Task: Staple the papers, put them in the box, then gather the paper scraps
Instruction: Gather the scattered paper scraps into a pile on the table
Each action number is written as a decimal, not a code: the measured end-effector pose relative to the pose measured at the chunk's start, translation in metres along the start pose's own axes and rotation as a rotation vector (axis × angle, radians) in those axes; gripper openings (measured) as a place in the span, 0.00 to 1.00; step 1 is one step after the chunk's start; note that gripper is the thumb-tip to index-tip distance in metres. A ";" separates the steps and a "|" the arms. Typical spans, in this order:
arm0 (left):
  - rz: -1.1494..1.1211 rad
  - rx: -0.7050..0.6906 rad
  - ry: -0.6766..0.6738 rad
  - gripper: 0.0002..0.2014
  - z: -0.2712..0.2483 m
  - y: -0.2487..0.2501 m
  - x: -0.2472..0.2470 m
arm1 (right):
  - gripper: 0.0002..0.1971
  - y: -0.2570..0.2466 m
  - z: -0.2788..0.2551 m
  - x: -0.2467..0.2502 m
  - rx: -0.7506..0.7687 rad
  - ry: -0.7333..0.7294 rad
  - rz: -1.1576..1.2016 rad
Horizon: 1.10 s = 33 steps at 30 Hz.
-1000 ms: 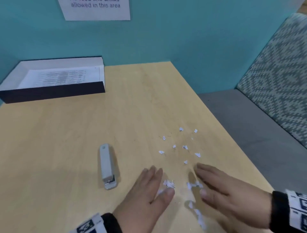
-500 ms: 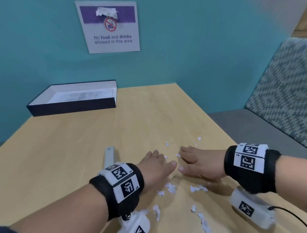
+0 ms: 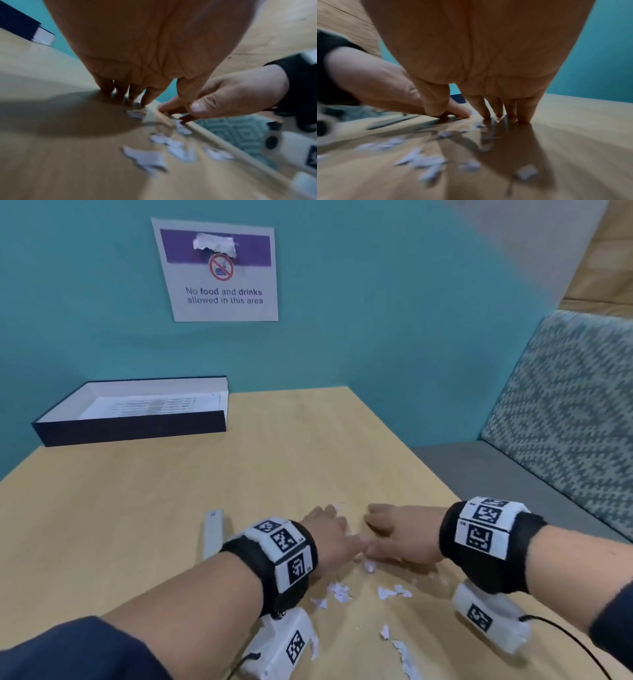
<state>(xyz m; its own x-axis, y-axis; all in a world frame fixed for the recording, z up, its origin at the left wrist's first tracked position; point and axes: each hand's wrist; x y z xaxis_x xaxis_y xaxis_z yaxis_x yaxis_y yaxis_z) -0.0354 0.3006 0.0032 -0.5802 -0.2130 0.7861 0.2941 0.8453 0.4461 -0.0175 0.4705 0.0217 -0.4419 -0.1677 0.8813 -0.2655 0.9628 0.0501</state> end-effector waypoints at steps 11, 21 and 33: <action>-0.151 0.060 0.163 0.17 0.007 0.003 0.017 | 0.13 -0.028 0.053 0.020 0.050 0.137 0.007; -0.407 0.002 0.142 0.27 -0.019 -0.007 0.010 | 0.24 0.009 -0.048 0.001 0.008 0.108 0.264; -0.534 -0.055 -0.125 0.28 -0.067 0.020 -0.014 | 0.24 0.008 -0.082 -0.036 0.197 -0.036 0.454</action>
<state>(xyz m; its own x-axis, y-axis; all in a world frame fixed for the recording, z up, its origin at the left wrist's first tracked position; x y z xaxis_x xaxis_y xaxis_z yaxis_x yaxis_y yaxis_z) 0.0293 0.2877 0.0300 -0.7446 -0.5426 0.3888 -0.0289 0.6081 0.7933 0.0661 0.5019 0.0292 -0.5785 0.2486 0.7769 -0.1948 0.8828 -0.4275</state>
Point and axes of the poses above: each hand's wrist, its own z-axis towards the middle knuckle, its own x-axis out of the back of the hand, y = z × x, and after that the axes turned 9 degrees about -z, right-handed
